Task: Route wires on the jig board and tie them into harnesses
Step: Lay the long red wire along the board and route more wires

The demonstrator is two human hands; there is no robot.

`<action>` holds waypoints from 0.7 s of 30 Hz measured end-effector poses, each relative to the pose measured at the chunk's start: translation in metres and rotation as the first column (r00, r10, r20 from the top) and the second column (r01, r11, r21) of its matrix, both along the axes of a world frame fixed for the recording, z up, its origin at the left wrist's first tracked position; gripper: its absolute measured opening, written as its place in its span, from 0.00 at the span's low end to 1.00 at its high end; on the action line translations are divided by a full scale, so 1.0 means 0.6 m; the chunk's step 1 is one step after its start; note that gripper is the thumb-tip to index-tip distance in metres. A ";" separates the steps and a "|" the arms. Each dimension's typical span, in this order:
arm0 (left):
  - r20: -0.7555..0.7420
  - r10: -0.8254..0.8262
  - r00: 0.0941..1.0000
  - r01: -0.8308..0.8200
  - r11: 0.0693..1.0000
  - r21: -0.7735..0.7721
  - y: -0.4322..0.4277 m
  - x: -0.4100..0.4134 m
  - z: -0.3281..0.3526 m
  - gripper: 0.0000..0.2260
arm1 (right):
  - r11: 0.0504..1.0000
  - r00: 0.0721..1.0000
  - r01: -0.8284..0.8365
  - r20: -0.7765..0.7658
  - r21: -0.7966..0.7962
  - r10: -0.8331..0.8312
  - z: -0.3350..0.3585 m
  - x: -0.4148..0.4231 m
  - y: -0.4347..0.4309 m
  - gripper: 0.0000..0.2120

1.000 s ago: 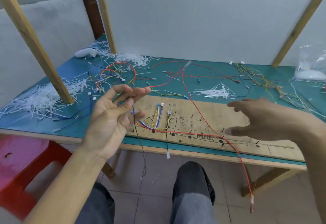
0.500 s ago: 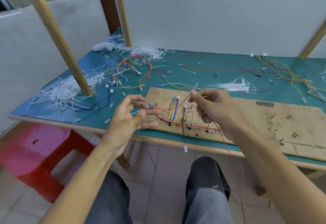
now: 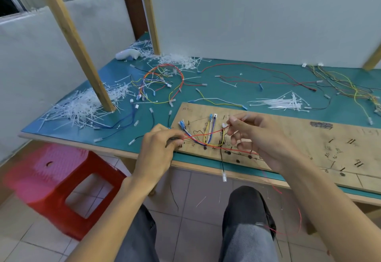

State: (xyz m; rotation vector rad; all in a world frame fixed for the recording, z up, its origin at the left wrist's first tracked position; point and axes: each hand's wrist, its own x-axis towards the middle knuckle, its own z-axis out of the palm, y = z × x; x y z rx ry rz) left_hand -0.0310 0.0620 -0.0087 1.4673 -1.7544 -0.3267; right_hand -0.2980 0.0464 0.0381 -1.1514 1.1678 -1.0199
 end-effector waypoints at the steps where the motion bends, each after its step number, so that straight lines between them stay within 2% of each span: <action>1: 0.023 -0.016 1.000 0.016 1.000 -0.004 0.000 0.001 -0.001 0.12 | 1.000 1.000 0.004 0.023 -0.002 -0.004 -0.003 -0.001 0.002 0.13; 6: 0.180 -0.126 0.976 0.137 0.989 -0.052 0.001 0.007 -0.010 0.11 | 1.000 0.998 0.016 0.067 -0.003 -0.016 -0.020 -0.014 0.017 0.16; 9: 0.226 -0.121 0.966 0.141 0.987 -0.073 0.006 0.003 -0.013 0.10 | 0.999 0.995 0.030 0.091 0.012 -0.031 -0.030 -0.023 0.026 0.15; 11: 0.331 -0.106 0.938 0.141 0.986 -0.083 0.011 0.004 -0.013 0.11 | 0.999 0.994 0.037 0.106 0.016 -0.038 -0.036 -0.031 0.032 0.14; 14: 0.593 -0.079 0.802 0.148 0.987 -0.069 0.025 0.005 -0.015 0.23 | 0.999 0.992 0.040 0.118 0.018 -0.042 -0.043 -0.043 0.041 0.13; 16: 0.696 -0.098 0.711 0.147 0.989 -0.010 0.034 0.005 -0.015 0.32 | 0.999 0.992 0.042 0.120 0.031 -0.046 -0.047 -0.049 0.045 0.12; 21: 0.769 -0.115 0.629 0.179 0.984 0.000 0.046 -0.015 0.009 0.40 | 0.994 0.995 0.093 0.015 0.048 -0.094 -0.055 -0.050 0.047 0.09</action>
